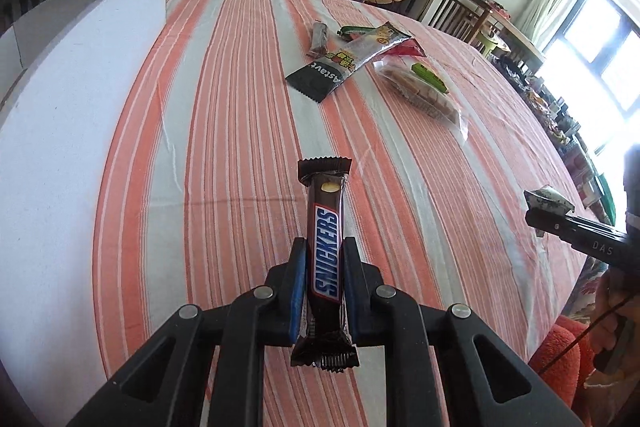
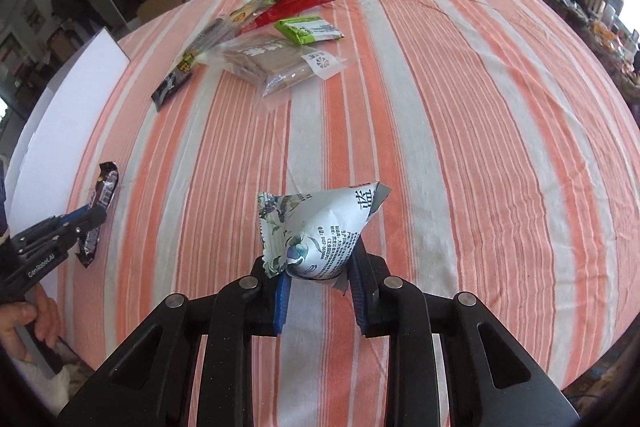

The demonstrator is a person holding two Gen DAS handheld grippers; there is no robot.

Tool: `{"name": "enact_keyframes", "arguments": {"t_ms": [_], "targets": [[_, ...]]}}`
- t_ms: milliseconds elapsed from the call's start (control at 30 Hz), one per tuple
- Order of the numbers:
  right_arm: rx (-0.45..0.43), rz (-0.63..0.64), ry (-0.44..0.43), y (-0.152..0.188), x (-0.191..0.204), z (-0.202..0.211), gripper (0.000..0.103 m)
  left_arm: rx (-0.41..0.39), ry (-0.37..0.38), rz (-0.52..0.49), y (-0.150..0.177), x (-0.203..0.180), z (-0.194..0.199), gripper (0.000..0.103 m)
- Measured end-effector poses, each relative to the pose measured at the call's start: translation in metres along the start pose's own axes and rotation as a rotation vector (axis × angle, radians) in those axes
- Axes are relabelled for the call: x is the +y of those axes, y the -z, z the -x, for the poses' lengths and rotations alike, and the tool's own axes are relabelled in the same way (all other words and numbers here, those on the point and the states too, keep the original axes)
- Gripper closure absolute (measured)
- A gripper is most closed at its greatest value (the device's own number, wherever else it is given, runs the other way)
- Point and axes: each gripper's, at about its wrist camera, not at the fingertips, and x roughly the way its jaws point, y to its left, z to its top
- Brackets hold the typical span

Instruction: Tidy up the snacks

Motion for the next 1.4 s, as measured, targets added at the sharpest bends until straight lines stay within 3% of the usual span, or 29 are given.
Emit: {"name": "enact_keyframes", "arguments": {"t_ms": [233, 367, 467, 567, 700, 733, 767, 800, 833, 867, 933, 1000, 1067, 1133, 1267, 1333, 1400], "targets": [[-0.057, 0.056, -0.100, -0.009, 0.044, 0.045, 0.076, -0.100, 0.185, 0.072, -0.003, -0.007, 0.089, 0.087], [-0.113, 0.147, -0.232, -0.025, 0.108, 0.082, 0.076, -0.189, 0.186, 0.108, -0.013, 0.017, 0.158, 0.087], [-0.141, 0.245, -0.351, -0.037, 0.173, 0.102, 0.076, -0.248, 0.092, 0.160, -0.017, 0.059, 0.205, 0.087], [-0.114, 0.341, -0.474, -0.040, 0.240, 0.109, 0.076, -0.293, -0.082, 0.217, -0.020, 0.109, 0.233, 0.087], [-0.035, 0.437, -0.585, -0.029, 0.319, 0.093, 0.076, -0.285, -0.309, 0.279, -0.015, 0.172, 0.235, 0.086], [-0.005, 0.452, -0.610, -0.023, 0.336, 0.085, 0.072, -0.271, -0.376, 0.286, -0.013, 0.184, 0.229, 0.084], [0.031, 0.467, -0.620, -0.019, 0.350, 0.076, 0.062, -0.256, -0.432, 0.295, -0.009, 0.194, 0.222, 0.071], [0.069, 0.478, -0.628, -0.014, 0.361, 0.067, 0.052, -0.241, -0.478, 0.315, -0.002, 0.206, 0.217, 0.048], [0.086, 0.476, -0.629, -0.011, 0.365, 0.061, 0.037, -0.237, -0.505, 0.337, 0.003, 0.211, 0.213, 0.038], [0.084, 0.469, -0.625, -0.009, 0.365, 0.059, 0.037, -0.247, -0.512, 0.354, 0.008, 0.213, 0.213, 0.026], [0.056, 0.464, -0.624, -0.009, 0.350, 0.060, 0.037, -0.291, -0.489, 0.361, 0.018, 0.207, 0.212, 0.022], [-0.011, 0.444, -0.549, -0.014, 0.324, 0.063, 0.035, -0.308, -0.457, 0.340, 0.018, 0.188, 0.210, 0.019], [-0.098, 0.401, -0.437, -0.022, 0.284, 0.062, 0.030, -0.329, -0.380, 0.299, 0.012, 0.157, 0.208, 0.018], [-0.161, 0.330, -0.284, -0.025, 0.233, 0.052, 0.026, -0.343, -0.285, 0.225, 0.005, 0.114, 0.205, 0.010], [-0.192, 0.117, 0.052, -0.011, 0.111, 0.013, 0.026, -0.282, -0.069, 0.030, -0.007, 0.027, 0.172, 0.002], [-0.170, -0.014, 0.182, -0.001, 0.052, 0.001, 0.026, -0.233, -0.025, -0.056, -0.008, -0.011, 0.134, 0.001], [-0.152, -0.120, 0.228, 0.007, 0.008, -0.004, 0.026, -0.192, -0.023, -0.123, -0.014, -0.044, 0.087, 0.001]]}}
